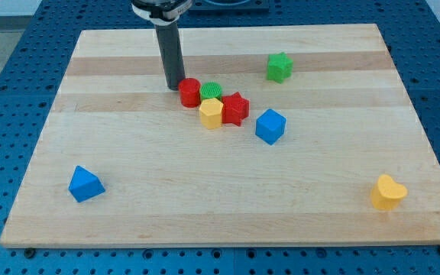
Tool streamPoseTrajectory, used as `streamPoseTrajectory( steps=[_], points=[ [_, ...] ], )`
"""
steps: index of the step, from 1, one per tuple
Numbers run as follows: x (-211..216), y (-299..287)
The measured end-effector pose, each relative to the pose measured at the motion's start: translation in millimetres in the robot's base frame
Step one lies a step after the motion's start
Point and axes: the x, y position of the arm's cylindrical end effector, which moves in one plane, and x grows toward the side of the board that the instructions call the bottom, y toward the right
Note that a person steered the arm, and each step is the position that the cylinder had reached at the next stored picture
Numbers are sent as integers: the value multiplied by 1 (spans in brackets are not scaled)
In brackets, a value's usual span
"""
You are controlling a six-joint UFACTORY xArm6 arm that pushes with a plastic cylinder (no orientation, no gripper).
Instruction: Push the blue triangle slightly downwards of the board
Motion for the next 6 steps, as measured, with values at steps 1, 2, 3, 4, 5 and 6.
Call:
streamPoseTrajectory(
  steps=[1, 2, 3, 4, 5, 6],
  points=[
    [25, 11],
    [36, 10],
    [36, -18],
    [69, -63],
    [133, -87],
    [166, -109]
  ],
)
